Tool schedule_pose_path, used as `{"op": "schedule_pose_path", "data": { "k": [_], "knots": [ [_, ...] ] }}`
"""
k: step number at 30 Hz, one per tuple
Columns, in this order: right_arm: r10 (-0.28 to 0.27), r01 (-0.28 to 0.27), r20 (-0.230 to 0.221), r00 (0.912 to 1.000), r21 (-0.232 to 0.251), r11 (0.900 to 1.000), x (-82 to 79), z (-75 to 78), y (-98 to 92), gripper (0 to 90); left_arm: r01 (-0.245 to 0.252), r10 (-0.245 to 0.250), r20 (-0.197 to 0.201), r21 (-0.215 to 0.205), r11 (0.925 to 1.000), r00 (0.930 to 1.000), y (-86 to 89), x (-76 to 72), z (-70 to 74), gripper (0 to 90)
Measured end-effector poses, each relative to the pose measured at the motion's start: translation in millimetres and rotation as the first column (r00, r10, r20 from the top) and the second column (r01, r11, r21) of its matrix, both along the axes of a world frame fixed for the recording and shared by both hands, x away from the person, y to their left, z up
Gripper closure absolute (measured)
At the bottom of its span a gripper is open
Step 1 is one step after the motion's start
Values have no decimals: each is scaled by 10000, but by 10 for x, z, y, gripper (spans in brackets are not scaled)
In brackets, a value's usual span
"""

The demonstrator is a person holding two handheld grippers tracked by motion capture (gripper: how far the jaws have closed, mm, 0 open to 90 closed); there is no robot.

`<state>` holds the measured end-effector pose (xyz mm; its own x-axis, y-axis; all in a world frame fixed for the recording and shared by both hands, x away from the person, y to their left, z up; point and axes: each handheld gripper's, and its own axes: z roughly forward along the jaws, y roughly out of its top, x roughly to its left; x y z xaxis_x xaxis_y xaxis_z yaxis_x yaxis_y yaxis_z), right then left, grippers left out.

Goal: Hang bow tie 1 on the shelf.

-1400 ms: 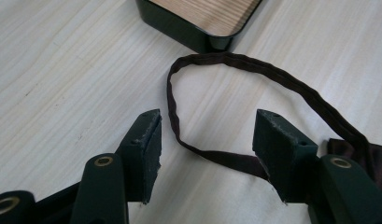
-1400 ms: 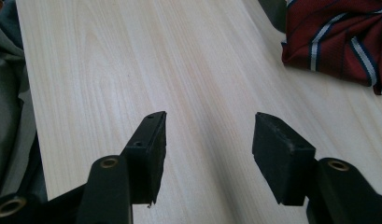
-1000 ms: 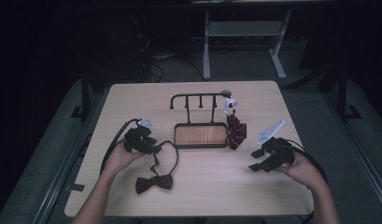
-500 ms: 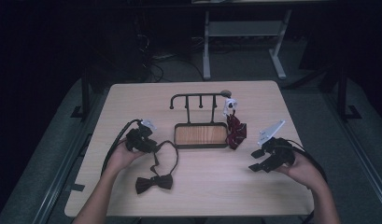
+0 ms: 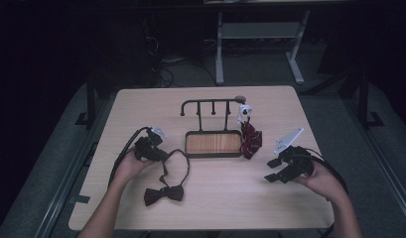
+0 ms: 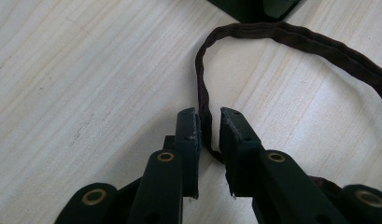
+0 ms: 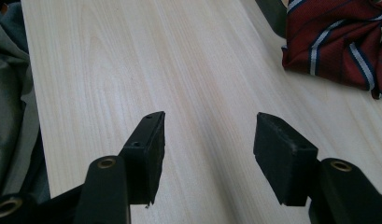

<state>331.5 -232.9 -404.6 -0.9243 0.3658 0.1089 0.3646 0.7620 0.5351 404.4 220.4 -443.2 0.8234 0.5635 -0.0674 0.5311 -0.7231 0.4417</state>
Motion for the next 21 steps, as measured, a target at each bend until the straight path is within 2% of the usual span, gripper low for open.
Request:
{"op": "schedule_pose_path", "data": {
  "k": [2, 9, 12, 21],
  "knots": [
    [29, -29, 14, 10000, 35, 10000, 3, -1, -3, 428, -77, 77, -13, -104, 9999, 10000, -10, -4, -10, 788],
    [1, -1, -11, 10000, 19, 10000, 1, -3, 1, 427, -44, 43, -33, -85, 10000, 10000, -10, -6, -10, 843],
    [31, -31, -13, 10000, 42, 10000, 2, -5, -1, 429, 137, -137, -69, 31, 9999, 9999, 7, 5, -6, 886],
    [25, -25, -31, 10000, -5, 10000, 13, -13, 4, 421, 51, -56, -294, -166, 9998, 9996, 49, -6, 6, 893]
  ]
}}
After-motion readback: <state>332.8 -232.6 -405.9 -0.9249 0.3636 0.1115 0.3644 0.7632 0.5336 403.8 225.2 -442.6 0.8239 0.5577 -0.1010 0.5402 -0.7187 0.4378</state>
